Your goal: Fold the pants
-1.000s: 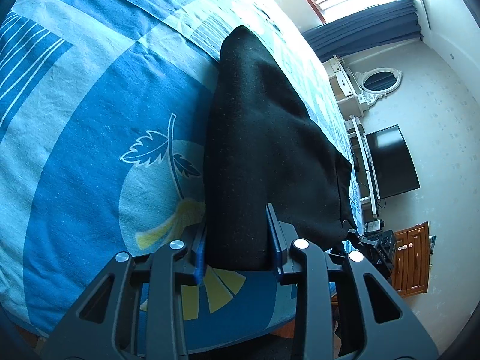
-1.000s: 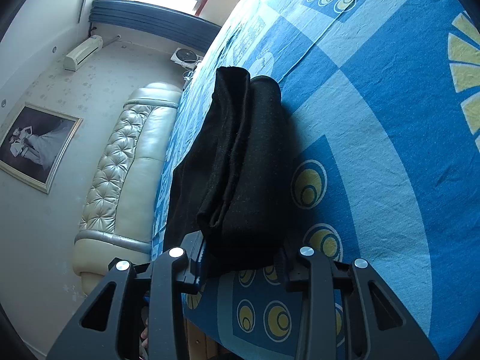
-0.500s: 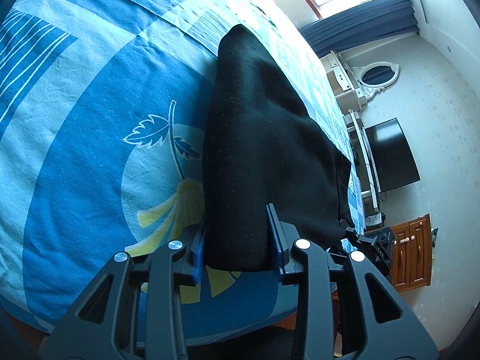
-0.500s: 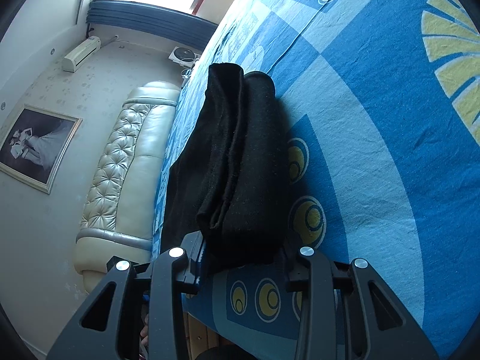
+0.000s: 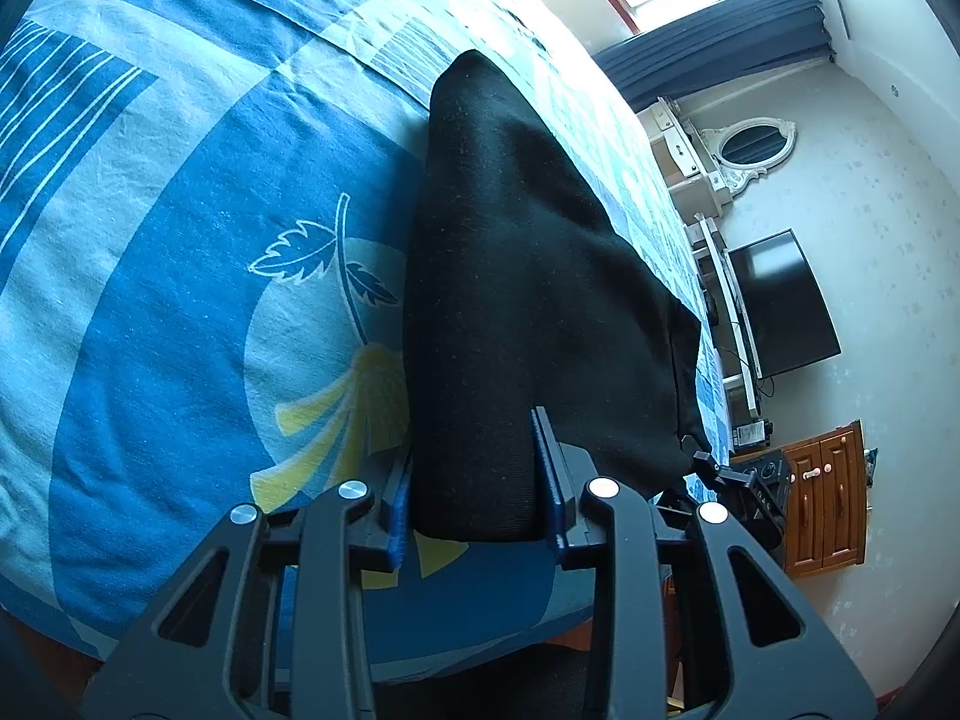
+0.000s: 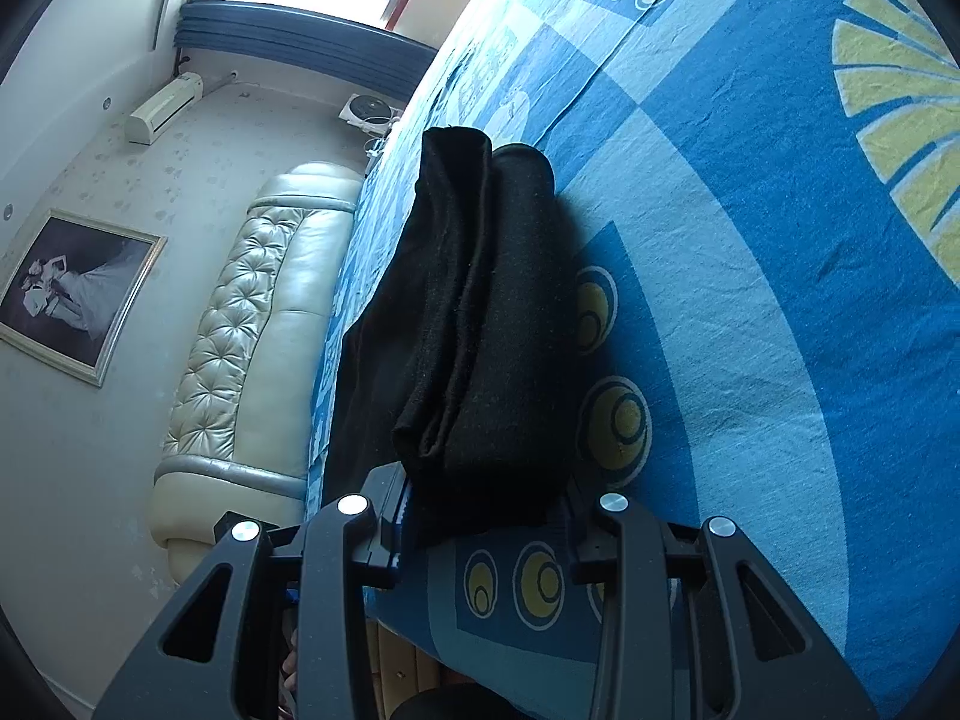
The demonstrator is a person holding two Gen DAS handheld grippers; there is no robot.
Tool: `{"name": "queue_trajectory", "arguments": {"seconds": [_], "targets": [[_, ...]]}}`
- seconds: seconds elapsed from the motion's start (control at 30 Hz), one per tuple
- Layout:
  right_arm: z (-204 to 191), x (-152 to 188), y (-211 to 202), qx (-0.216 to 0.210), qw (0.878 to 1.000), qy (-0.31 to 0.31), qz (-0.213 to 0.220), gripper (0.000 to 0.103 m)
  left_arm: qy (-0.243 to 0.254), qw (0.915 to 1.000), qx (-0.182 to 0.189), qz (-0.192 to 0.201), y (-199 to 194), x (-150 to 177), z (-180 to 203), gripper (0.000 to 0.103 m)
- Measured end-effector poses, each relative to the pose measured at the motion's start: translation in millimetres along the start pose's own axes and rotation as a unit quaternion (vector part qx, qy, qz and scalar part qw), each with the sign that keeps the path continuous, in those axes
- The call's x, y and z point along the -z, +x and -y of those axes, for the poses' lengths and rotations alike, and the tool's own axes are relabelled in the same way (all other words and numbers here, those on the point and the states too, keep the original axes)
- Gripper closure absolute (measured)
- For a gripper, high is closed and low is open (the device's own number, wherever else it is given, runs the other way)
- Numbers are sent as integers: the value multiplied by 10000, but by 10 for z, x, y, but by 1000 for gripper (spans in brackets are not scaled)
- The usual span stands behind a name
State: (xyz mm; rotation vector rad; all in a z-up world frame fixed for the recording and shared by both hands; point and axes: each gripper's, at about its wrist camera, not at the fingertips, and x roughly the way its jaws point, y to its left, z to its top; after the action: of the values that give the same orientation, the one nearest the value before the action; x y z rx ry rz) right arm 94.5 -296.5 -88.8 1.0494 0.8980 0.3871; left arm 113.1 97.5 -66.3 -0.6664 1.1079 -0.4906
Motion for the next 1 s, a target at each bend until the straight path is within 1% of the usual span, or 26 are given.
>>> {"name": "queue_trajectory", "arguments": {"seconds": [0.07, 0.1, 0.13, 0.17, 0.23, 0.3, 0.33, 0.37, 0.4, 0.47, 0.53, 0.6, 0.77, 1.0], "targets": [[34, -12, 10, -42, 10000, 27, -48, 66, -8, 10000, 18, -7, 9, -12, -20, 70], [56, -22, 18, -76, 9999, 67, -75, 64, -44, 10000, 36, -9, 18, -20, -35, 67], [69, -36, 28, -95, 9998, 112, -101, 61, -83, 10000, 51, -2, 25, -31, -54, 62], [81, -43, 32, -108, 9998, 156, -107, 57, -110, 9999, 41, 12, 33, -44, -67, 59], [79, -51, 44, -157, 9996, 201, -105, 50, -161, 9999, 41, 15, 57, -65, -91, 49], [48, -58, 67, -115, 9998, 164, -89, 45, -219, 9997, 99, -8, 92, -67, -118, 44], [33, -59, 79, -68, 9998, 140, -85, 44, -220, 9997, 96, 0, 105, -70, -116, 43], [25, -64, 89, -20, 9999, 105, -78, 44, -183, 9998, 91, 8, 113, -73, -105, 44], [15, -62, 94, 12, 10000, 66, -54, 44, -107, 9999, 97, 3, 117, -72, -85, 55], [35, -60, 87, 83, 9999, 38, -40, 59, -59, 10000, 55, 9, 108, -63, -66, 59], [62, -44, 58, 7, 10000, 69, -28, 63, -98, 9999, 103, 25, 67, -47, -73, 67], [48, -19, 23, 4, 10000, 27, -47, 65, -102, 9999, 86, 22, 26, -25, -59, 69], [40, 61, -67, -12, 9999, 31, -115, 65, -42, 10000, -29, -31, -39, 71, -4, 69], [125, 124, -80, -37, 9998, 108, -166, 65, -37, 9999, 17, -96, -43, 143, -43, 67]]}}
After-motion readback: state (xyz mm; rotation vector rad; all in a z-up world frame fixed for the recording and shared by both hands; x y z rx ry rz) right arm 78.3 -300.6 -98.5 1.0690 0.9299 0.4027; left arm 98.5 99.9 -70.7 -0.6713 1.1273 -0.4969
